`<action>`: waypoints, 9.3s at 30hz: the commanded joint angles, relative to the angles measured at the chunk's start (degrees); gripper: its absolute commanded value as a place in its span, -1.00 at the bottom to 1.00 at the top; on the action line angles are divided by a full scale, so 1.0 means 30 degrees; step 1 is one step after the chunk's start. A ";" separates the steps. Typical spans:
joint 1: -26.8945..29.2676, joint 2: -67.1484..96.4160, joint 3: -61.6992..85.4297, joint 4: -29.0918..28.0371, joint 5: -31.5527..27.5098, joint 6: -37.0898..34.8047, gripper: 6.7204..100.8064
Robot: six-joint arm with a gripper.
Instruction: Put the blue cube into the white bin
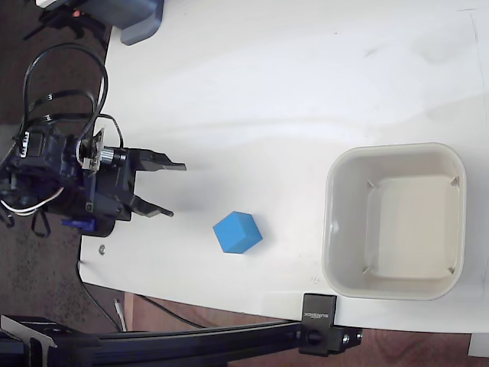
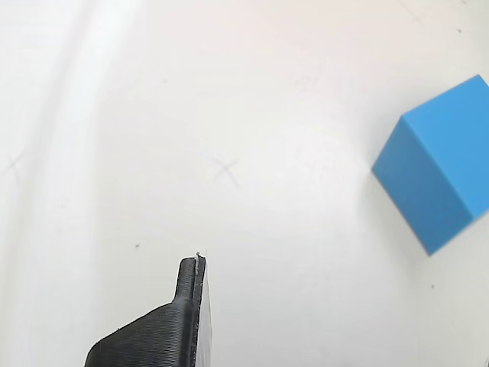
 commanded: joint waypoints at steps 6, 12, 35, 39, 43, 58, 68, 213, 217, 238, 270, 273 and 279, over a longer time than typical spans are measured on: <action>-0.0264 0.0439 -0.0439 -0.0117 0.1318 0.0645 0.99; -0.0293 0.0439 -0.0439 -0.0146 0.1289 0.0615 0.99; -0.3662 -1.9131 -1.5557 0.0469 1.2451 1.5908 0.99; -0.4248 -2.0420 -1.6523 0.0850 1.3154 1.7666 0.99; -0.4277 -2.1123 -1.7520 0.1699 1.2598 1.8779 0.99; -0.3369 -2.4082 -1.7871 0.0996 1.1660 1.9980 0.99; -0.2783 -2.4580 -1.7871 0.0439 1.1133 1.9482 0.98; 0.0469 0.0439 -0.0439 -0.0117 -0.0264 0.0088 0.99; 0.0469 0.0439 -0.0439 -0.0117 -0.0264 0.0088 0.99; 0.0469 0.0439 -0.0439 -0.0117 -0.0264 0.0088 0.99; 0.0469 0.0439 -0.0439 -0.0117 -0.0264 0.0088 0.99; 0.0469 0.0439 -0.0439 -0.0117 -0.0264 0.0088 0.99; 0.0469 0.0439 -0.0439 -0.0117 -0.0264 0.0088 0.99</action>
